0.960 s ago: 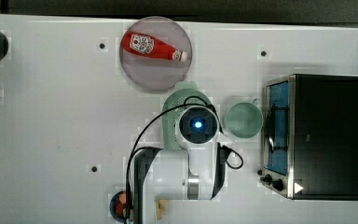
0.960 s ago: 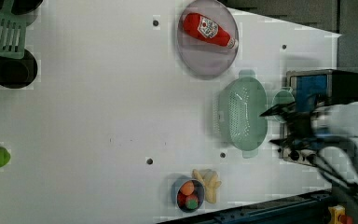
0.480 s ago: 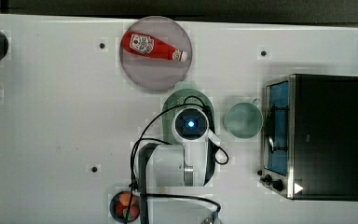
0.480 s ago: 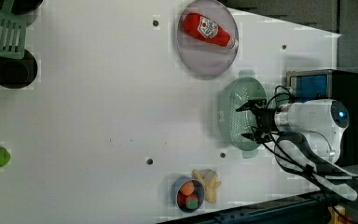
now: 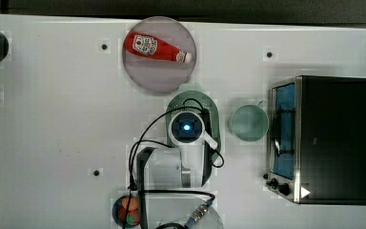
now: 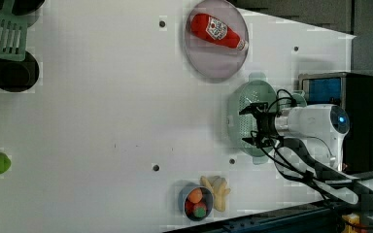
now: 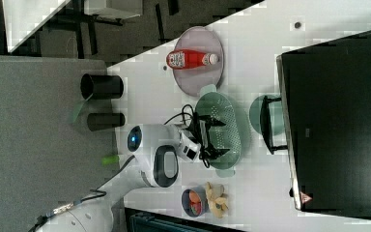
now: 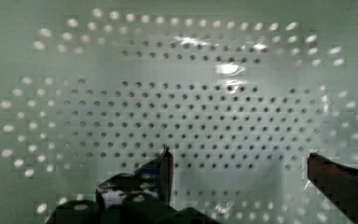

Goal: Drag strainer right to left.

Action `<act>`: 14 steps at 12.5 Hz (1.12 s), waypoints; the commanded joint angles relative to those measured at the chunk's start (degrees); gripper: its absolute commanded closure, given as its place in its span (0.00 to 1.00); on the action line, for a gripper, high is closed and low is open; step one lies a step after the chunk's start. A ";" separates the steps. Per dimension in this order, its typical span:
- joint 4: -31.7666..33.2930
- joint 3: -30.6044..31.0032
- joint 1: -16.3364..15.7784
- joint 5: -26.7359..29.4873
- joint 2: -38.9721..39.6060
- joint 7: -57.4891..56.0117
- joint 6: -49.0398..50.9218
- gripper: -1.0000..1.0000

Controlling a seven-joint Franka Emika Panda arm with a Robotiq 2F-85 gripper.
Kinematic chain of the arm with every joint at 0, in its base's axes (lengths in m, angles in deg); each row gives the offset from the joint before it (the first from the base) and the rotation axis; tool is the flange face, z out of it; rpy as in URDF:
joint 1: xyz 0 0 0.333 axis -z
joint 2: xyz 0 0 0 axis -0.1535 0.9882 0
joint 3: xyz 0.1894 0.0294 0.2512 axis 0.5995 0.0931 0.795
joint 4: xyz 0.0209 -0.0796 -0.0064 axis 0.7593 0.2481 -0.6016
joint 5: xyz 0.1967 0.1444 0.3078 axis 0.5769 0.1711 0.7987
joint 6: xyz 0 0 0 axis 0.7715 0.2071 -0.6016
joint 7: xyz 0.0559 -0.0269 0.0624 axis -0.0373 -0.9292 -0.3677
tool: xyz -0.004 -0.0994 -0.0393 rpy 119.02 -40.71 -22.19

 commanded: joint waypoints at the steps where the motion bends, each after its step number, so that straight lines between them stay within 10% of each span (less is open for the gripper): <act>1: -0.50 2.56 -1.11 1.03 -0.96 6.31 0.59 0.00; 14: -2.33 8.89 -8.26 12.81 0.45 8.50 2.05 0.00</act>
